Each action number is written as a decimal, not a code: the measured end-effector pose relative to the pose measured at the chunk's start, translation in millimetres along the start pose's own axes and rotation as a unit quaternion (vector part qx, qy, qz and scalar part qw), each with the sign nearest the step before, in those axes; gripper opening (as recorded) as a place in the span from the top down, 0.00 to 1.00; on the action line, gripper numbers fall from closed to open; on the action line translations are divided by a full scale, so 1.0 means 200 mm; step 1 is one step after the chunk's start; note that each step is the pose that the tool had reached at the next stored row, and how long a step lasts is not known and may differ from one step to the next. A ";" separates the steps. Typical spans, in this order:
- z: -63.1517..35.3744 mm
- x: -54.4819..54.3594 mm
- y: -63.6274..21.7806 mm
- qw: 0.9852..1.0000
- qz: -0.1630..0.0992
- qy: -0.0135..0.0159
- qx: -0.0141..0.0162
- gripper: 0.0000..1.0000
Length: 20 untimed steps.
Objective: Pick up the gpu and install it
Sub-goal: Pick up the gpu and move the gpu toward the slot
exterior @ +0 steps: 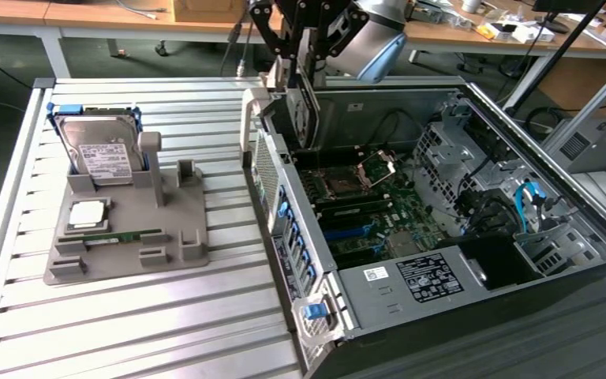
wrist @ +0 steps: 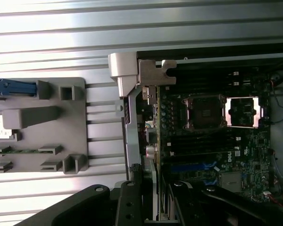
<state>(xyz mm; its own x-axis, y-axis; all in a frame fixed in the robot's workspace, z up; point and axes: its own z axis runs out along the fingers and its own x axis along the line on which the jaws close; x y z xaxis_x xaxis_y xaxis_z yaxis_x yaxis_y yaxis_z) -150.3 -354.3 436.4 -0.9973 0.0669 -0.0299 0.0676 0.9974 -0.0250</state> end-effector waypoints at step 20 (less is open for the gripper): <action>0.031 -0.14 0.011 1.000 0.000 0.000 0.001 0.73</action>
<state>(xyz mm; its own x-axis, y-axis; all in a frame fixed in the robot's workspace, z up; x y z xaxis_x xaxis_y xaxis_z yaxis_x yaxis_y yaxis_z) -121.2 -354.3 431.1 -0.9973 0.0668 -0.0301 0.0676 0.9973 -0.0280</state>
